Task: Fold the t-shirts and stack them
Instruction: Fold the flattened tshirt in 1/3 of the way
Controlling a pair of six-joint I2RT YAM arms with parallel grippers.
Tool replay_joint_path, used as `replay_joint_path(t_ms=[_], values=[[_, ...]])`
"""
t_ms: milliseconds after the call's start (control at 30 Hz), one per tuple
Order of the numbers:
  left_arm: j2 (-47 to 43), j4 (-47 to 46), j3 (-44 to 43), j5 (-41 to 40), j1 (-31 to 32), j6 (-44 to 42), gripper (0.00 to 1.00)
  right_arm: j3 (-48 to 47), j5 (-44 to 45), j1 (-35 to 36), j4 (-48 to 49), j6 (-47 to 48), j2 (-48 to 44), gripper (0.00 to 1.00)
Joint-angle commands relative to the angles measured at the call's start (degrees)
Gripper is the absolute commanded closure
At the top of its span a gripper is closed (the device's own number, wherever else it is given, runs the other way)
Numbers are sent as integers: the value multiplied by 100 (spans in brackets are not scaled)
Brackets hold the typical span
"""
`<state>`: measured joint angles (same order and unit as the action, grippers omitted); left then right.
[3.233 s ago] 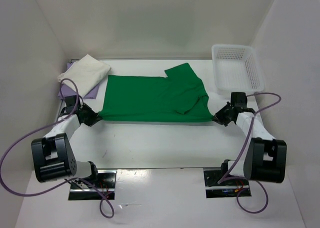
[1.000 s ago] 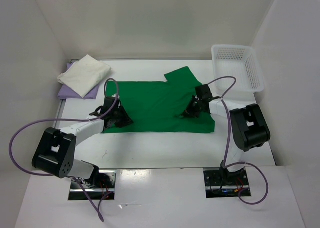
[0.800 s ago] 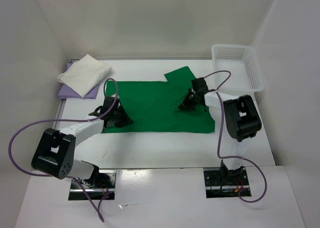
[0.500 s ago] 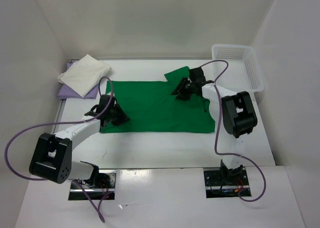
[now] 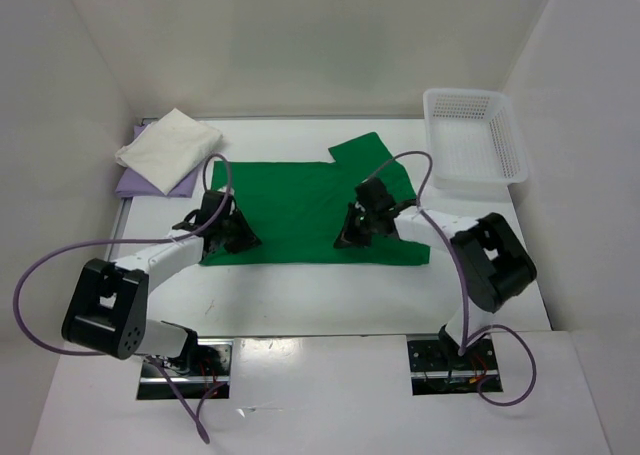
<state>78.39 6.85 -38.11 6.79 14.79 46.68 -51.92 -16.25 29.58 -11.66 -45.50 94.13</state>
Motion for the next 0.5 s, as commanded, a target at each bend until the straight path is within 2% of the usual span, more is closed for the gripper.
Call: replay_joint_path(t_ms=[0, 200, 300, 367, 467], values=[[429, -246, -187, 95, 77, -290, 78, -379, 367, 293, 24, 128, 421, 100], [1230, 25, -356, 156, 200, -501, 77, -653, 737, 407, -38, 181, 1046, 100], [1635, 491, -355, 322, 200, -562, 73, -390, 790, 548, -38, 120, 1099, 100], [1749, 659, -417, 788, 200, -563, 70, -100, 790, 628, 32, 50, 1046, 100], [1619, 1045, -128, 929, 200, -625, 69, 243, 843, 777, 94, -21, 879, 100]])
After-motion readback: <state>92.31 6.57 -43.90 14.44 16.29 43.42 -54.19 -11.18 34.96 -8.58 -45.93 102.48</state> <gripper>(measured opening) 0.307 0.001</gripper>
